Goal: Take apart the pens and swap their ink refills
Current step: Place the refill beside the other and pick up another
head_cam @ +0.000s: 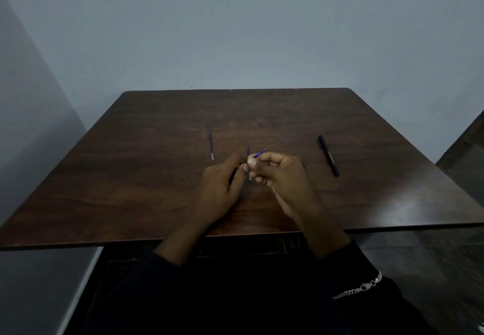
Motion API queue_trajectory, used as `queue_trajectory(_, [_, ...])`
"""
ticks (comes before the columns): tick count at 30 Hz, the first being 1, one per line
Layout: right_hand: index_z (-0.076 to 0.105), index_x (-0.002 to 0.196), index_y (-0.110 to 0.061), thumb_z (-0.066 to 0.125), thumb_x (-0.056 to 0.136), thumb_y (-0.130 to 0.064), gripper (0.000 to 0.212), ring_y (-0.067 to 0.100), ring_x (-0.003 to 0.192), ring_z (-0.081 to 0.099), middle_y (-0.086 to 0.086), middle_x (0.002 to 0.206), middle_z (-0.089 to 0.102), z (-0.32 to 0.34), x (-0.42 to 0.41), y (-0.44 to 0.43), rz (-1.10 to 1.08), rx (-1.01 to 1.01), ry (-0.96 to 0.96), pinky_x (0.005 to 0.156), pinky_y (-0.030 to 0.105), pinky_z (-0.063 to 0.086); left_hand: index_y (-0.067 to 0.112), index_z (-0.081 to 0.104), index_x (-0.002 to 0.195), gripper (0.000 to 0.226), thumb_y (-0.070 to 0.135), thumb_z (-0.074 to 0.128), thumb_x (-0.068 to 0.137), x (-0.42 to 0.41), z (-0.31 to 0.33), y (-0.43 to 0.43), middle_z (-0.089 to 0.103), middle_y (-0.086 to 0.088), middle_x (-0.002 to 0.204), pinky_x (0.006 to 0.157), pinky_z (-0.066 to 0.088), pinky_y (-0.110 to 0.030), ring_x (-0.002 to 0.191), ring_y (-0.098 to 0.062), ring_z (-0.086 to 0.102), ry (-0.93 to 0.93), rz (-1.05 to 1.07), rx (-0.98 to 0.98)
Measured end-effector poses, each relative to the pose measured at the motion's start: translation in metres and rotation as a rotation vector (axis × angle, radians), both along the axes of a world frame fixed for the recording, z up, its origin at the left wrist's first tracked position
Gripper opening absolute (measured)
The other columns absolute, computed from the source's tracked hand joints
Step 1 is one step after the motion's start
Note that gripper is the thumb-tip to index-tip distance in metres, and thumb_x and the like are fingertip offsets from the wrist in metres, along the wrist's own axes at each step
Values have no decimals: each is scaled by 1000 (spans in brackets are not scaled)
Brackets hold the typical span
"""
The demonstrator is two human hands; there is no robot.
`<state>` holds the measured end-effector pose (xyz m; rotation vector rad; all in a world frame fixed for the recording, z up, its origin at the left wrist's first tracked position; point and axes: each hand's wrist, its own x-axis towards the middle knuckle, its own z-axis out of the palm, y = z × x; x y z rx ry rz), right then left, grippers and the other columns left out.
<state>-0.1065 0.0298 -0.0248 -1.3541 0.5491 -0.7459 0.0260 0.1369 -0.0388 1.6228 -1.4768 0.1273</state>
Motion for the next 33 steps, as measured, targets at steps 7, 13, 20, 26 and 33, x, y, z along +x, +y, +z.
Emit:
queue_trajectory(7, [70,88,-12,66,99,-11,11,13,72,71,5,82,76,15,4,0,-226,-3,-67,63,24,54,28,51,88,22,17,56,106,-1,1,3,44,14,59,59,31,-29,55,-6,43,28,59,24])
queue_trajectory(13, [69,97,-4,61,102,-12,12,11,63,68,10,86,76,59,18,-43,-267,-134,62,58,20,55,16,61,96,16,24,53,107,16,3,12,44,9,57,58,31,-30,53,-4,44,54,151,19])
queue_trajectory(20, [75,92,6,72,92,-2,8,15,61,71,22,89,77,61,92,-67,-7,-333,522,58,23,60,22,57,94,20,31,49,109,58,-3,35,54,5,62,52,35,-25,54,-4,54,100,284,6])
queue_trajectory(26, [73,92,7,75,90,-4,11,20,68,76,19,86,76,37,152,-74,0,-471,790,66,33,65,30,51,89,19,31,50,108,56,-4,35,51,6,59,53,34,-21,56,-6,55,116,300,15])
queue_trajectory(33, [64,83,-7,74,90,-10,12,18,70,72,11,88,73,27,179,-79,-46,-692,902,60,32,63,27,50,91,19,34,47,108,56,-4,36,57,1,65,58,49,-44,59,-14,58,127,277,25])
